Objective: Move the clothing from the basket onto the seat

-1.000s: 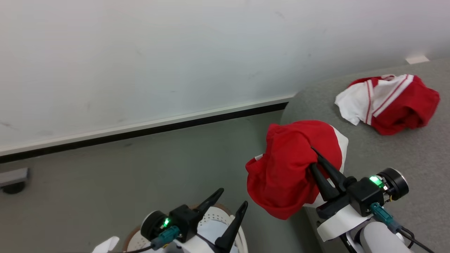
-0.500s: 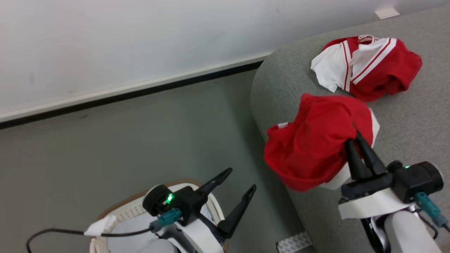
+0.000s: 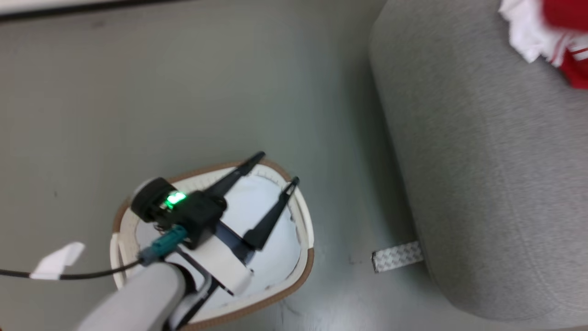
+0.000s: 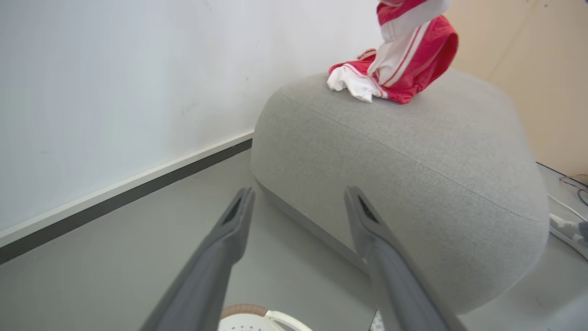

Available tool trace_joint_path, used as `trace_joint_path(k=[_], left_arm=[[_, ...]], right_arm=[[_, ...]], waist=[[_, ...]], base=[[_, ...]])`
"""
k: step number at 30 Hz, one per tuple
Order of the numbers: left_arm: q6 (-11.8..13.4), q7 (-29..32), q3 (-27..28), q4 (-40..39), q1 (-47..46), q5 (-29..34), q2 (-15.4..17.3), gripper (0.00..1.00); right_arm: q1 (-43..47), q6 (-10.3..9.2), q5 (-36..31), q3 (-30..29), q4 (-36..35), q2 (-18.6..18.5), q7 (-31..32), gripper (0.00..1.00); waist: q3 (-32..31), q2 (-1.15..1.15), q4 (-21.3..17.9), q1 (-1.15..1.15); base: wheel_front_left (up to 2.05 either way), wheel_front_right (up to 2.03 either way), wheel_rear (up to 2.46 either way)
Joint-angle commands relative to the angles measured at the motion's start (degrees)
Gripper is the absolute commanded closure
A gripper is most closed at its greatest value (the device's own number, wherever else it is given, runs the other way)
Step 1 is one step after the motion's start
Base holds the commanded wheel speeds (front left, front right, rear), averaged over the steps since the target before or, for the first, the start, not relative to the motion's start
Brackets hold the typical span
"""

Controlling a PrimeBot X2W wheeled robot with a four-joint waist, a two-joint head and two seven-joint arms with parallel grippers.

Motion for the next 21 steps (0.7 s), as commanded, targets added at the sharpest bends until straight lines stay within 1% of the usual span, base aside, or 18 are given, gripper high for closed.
trace_joint_path(k=[1,4,7,9,13,17,18,19,20,21], left_arm=[[0.2,0.1,0.9,-0.6,-0.8,-0.3,1.1,0.00],[0.5,0.2,2.5,-1.8,-1.4,-1.0,2.7,0.00],[0.7,0.5,3.5,-3.0,-1.8,-1.5,3.8,0.00],[0.9,0.5,4.0,-3.5,-1.9,-1.8,4.2,0.00],[1.4,0.0,4.7,-4.1,-1.5,-2.0,4.7,0.00],[1.4,-0.5,4.9,-4.2,-0.8,-2.2,5.2,0.00],[1.5,-0.5,4.9,-4.1,-0.6,-2.3,5.3,0.00],[1.6,-0.6,4.9,-4.2,-0.5,-2.3,5.4,0.00],[1.5,-0.7,4.8,-4.3,-0.3,-2.3,5.5,0.00],[1.5,-0.7,4.7,-4.3,-0.1,-2.2,5.5,0.00]], right_arm=[[-3.3,-0.14,0.3,-2.1,-0.5,-1.1,0.9,1.00],[-10.0,-0.14,0.3,-8.7,0.8,-3.1,3.5,1.00],[-14.1,-0.14,-2.7,-14.5,4.1,-5.2,5.0,1.00],[-15.3,-0.14,-4.8,-18.1,6.5,-5.8,5.3,1.00],[-13.6,-0.14,-8.6,-25.9,11.0,-5.8,3.6,1.00],[-10.0,-0.14,-11.4,-32.7,16.0,-3.6,0.3,1.00],[-9.1,-0.14,-12.5,-33.6,17.2,-3.1,-0.6,1.00],[-8.3,-0.14,-13.2,-34.4,18.5,-2.5,-1.6,0.80],[-7.6,-0.14,-13.7,-35.2,19.7,-1.9,-2.6,0.56],[-6.9,-0.14,-14.3,-35.6,20.8,-1.4,-3.7,0.24]], waist=[[6.1,0.00,3.0,-0.02],[8.7,0.00,3.5,-0.02],[10.8,0.00,4.1,-0.02],[11.8,0.00,4.7,-0.02],[13.0,0.00,5.4,-0.02],[13.0,0.00,5.5,-0.02],[12.8,0.00,5.4,-0.02],[12.5,0.00,5.2,-0.02],[12.1,0.00,5.0,-0.02],[11.6,0.00,4.8,-0.02]], base=[[0.00,0.00,0.00],[0.00,0.00,0.00],[0.00,0.00,0.00],[0.00,0.00,0.00],[0.00,0.00,0.00],[0.00,0.00,0.00],[0.00,0.00,0.00],[0.00,0.00,0.00],[0.00,0.00,0.00],[0.00,0.00,0.00]])
